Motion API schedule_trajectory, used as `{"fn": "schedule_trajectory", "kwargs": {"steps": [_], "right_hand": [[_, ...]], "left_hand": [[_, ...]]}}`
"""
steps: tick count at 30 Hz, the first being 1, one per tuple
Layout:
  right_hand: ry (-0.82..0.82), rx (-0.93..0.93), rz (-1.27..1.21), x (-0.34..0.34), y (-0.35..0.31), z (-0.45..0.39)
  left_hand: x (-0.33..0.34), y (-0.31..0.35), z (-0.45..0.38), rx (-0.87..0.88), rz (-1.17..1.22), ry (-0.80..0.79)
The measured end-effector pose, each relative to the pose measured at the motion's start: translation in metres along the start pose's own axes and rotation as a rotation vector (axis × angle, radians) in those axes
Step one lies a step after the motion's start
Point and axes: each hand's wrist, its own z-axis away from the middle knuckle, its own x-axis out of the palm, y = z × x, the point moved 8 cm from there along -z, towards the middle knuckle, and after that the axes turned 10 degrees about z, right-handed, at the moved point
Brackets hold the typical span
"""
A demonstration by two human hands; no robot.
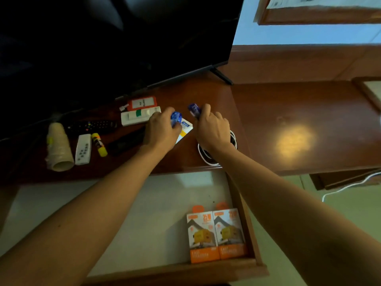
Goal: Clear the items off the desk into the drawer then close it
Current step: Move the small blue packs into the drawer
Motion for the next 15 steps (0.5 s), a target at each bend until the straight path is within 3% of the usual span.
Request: {"fn": "schedule_trajectory", "kwargs": {"steps": [7, 15], "right_hand": [[-0.021, 0.035, -0.115, -0.009, -0.025, 0.089], [-0.34, 0.039, -0.115, 0.038, -0.031, 0.192]], "left_hand": [[-0.015, -0.037, 0.1, -0.056, 0.069, -0.04], [0.019, -0.089, 0.189, -0.14, 0.055, -0.201]]}}
